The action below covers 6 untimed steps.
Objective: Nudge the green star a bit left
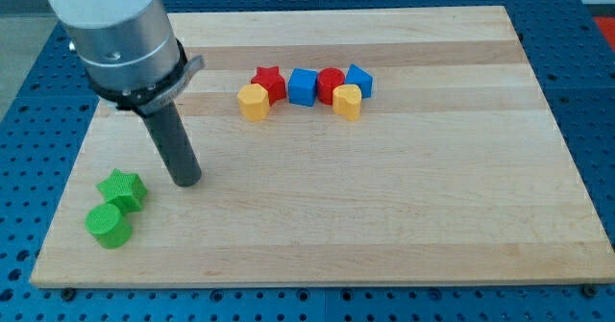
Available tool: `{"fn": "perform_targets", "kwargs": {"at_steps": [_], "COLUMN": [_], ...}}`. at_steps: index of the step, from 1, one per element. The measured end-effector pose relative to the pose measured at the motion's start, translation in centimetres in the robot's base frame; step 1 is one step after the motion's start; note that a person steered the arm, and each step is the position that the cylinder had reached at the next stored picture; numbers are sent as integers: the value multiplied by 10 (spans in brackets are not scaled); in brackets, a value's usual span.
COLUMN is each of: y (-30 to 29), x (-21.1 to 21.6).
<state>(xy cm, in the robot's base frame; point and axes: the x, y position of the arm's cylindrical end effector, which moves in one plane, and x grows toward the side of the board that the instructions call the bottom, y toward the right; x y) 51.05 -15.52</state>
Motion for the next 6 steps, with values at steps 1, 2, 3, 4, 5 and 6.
{"fn": "perform_targets", "kwargs": {"at_steps": [1, 2, 3, 4, 5, 6], "y": [1, 1, -3, -9, -12, -18], "x": [20, 36, 41, 41, 41, 41]}}
